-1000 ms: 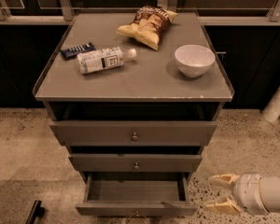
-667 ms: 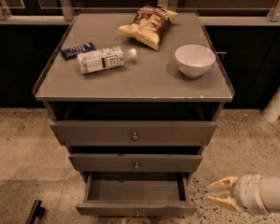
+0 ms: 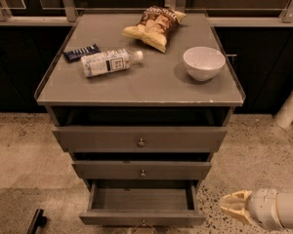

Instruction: Close bottom drawer

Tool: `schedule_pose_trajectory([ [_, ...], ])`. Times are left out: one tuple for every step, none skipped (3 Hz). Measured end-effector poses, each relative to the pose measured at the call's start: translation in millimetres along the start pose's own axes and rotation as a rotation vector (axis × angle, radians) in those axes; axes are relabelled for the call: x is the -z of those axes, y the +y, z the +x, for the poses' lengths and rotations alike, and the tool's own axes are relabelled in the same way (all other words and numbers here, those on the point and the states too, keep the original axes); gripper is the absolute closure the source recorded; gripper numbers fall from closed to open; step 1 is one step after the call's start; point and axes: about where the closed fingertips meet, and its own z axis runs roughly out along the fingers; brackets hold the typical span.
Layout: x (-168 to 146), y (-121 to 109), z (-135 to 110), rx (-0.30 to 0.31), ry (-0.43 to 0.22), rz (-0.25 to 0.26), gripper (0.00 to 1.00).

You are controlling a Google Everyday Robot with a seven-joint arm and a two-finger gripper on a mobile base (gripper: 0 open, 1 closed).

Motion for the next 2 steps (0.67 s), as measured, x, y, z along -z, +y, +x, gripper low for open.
schedule_pose_trajectory([
  [-15,-28,42,-0.044,-0.074,-0.016,1.00],
  [-46,-52,95,-0.151,-0.134,-0.060,1.00],
])
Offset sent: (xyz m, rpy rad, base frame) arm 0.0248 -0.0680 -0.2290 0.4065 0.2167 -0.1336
